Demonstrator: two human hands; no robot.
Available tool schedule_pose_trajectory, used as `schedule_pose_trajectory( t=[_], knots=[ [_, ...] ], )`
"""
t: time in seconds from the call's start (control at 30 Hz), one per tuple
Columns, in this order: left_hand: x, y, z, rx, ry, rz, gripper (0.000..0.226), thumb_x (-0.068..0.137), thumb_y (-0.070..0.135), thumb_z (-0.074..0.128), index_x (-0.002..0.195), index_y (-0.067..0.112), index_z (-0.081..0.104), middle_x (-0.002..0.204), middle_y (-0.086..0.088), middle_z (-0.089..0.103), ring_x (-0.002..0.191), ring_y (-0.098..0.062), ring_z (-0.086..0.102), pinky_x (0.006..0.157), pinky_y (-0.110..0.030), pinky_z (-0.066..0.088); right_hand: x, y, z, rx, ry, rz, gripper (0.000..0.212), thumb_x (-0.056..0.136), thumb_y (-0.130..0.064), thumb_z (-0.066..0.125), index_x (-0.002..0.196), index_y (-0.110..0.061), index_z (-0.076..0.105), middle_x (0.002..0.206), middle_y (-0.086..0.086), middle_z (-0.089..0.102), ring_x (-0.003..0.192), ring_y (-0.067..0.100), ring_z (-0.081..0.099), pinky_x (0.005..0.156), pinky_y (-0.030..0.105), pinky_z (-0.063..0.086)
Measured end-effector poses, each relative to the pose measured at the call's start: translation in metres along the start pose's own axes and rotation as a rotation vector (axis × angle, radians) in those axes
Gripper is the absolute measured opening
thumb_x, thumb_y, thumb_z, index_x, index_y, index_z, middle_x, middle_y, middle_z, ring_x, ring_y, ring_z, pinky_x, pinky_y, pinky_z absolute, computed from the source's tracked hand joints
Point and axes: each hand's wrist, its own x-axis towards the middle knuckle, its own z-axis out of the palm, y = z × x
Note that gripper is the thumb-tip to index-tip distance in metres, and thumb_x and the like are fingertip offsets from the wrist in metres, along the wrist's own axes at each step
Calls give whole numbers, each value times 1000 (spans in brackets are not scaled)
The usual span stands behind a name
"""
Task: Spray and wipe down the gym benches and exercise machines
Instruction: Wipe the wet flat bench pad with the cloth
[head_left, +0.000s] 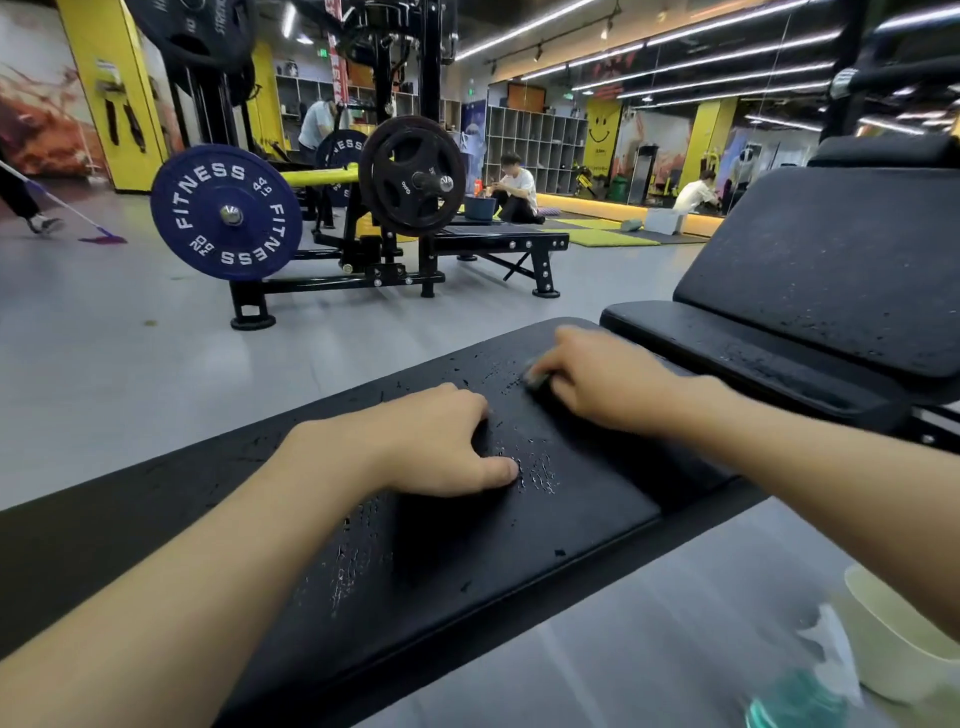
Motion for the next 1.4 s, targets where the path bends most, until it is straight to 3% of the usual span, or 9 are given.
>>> schedule_pose_trajectory(
  t=[0.07,0.23,0.4,0.53,0.7,0.87,1.03,1.17,1.4],
  knots=[
    [-1,0,1,-11,4,2,67,93,61,53,145,21,43,144,-5,44,131,-22,47,107,-30,38,3,11,1,-5,62,144,33,94,-18,45,108,-35,70,113,-2,51,110,32,57,89,41,49],
    [2,0,2,16,9,-5,67,91,63,53,141,18,46,139,-6,46,126,-24,50,107,-38,41,-30,-27,8,3,-34,-153,30,98,-25,46,120,-34,64,96,-7,35,101,25,54,73,34,38],
    [1,1,2,7,12,-5,67,93,62,52,142,18,45,142,-6,44,128,-23,49,108,-35,39,-19,5,-2,-70,58,117,33,97,-22,44,116,-35,68,102,-3,42,107,34,57,84,41,48],
    [2,3,2,20,2,-9,66,93,61,52,141,16,45,141,-7,44,126,-24,50,107,-37,40,-46,-29,6,9,-11,-161,30,99,-26,45,119,-36,65,98,-6,40,100,27,55,76,36,43],
    [0,2,4,2,5,-11,65,94,61,51,141,17,45,141,-5,43,125,-24,52,107,-38,40,-32,10,-9,-37,56,147,32,97,-21,45,111,-35,69,101,-5,43,109,31,56,78,35,40],
    [2,4,5,14,9,-15,65,94,60,51,141,16,44,143,-6,42,126,-25,52,107,-39,41,-62,-32,0,11,-8,-149,32,99,-27,44,121,-39,63,93,-10,34,96,20,49,72,34,35],
    [0,3,8,14,20,-13,61,95,58,48,139,15,46,141,-6,42,123,-25,53,106,-41,42,-52,0,-12,-69,61,137,32,97,-24,45,114,-38,68,98,-6,40,106,32,57,80,39,46],
    [1,5,8,17,26,-6,60,95,56,50,138,15,46,140,-7,43,123,-26,53,106,-40,42,-82,-41,0,11,22,-161,30,97,-28,44,117,-39,64,91,-9,34,98,24,53,71,34,38],
    [-1,4,11,-3,48,11,55,96,53,51,136,15,50,138,-7,44,122,-27,54,106,-42,42,-79,-24,-7,-93,96,39,31,97,-28,43,117,-36,66,94,-7,34,102,31,56,72,35,36]
  ],
)
